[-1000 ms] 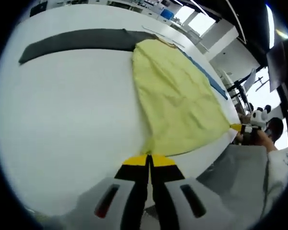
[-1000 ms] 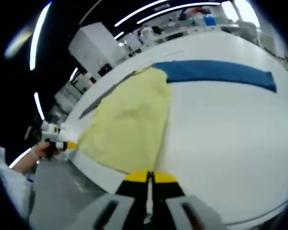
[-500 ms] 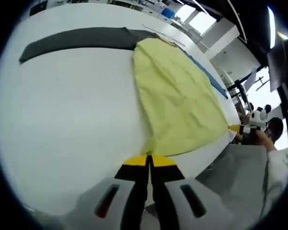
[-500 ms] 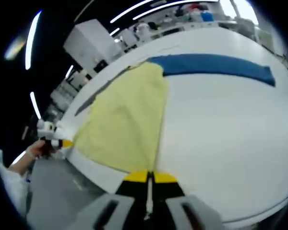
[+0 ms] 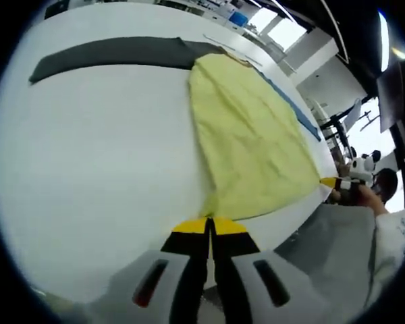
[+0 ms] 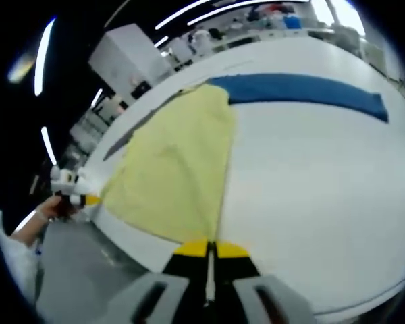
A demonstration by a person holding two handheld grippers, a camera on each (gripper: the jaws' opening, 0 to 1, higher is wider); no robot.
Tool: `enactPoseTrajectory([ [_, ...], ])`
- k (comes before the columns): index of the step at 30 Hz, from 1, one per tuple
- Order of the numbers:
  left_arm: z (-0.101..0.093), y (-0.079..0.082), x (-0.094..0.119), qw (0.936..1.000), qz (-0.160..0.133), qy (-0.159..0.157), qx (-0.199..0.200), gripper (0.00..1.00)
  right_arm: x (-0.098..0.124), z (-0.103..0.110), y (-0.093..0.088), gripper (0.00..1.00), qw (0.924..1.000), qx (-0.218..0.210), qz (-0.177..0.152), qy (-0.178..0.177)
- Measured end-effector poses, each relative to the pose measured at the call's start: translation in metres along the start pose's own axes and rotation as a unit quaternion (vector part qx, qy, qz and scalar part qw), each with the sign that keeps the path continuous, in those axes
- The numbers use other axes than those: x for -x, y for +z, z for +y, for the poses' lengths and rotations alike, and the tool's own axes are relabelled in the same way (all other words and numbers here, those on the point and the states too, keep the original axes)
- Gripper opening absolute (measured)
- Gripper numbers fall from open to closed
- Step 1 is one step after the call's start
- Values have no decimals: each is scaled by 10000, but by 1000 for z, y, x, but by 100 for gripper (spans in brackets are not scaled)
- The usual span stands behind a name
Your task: Fold the garment on the visible template until the final outline fits inside the template.
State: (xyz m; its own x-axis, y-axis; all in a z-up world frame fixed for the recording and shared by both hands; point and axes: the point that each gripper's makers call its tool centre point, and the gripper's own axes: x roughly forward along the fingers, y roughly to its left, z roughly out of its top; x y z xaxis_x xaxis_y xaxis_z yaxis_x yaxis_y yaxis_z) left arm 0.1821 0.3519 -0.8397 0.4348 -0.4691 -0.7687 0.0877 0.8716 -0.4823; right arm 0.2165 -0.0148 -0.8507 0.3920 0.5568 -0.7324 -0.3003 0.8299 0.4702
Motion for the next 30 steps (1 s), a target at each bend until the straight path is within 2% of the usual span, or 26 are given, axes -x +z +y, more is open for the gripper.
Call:
enactPoseTrajectory([
  [7,3,1,0,9997,-40,-17,-231,0,0,1,-1,0,10000,2,-1,39],
  [10,8,3,0,9992,-47,-41,-398,0,4,6,-1,0,9997,203,-21,108],
  [13,11,8,4,9989,-158,-99,-428,9,7,6,1,4,9993,335,-39,172],
  [16,13,15,7,9978,-325,-127,-559,20,10,8,6,14,9985,463,-142,261],
  [17,13,17,8,9974,-378,-147,-603,22,11,10,7,20,9982,497,-176,278],
  [19,10,30,9,9929,-693,-224,-939,28,15,16,15,32,9954,790,-383,392],
  [21,14,35,11,9890,-772,-128,-1252,34,16,22,19,49,9876,1370,-488,597],
  [23,11,45,13,9827,-997,-88,-1558,40,16,25,21,68,9855,1483,-551,618],
  [27,4,59,17,9765,-1264,-156,-1740,54,19,28,27,82,9836,1508,-676,722],
  [30,-2,65,19,9707,-1346,-164,-1982,60,20,26,35,92,9820,1568,-811,677],
])
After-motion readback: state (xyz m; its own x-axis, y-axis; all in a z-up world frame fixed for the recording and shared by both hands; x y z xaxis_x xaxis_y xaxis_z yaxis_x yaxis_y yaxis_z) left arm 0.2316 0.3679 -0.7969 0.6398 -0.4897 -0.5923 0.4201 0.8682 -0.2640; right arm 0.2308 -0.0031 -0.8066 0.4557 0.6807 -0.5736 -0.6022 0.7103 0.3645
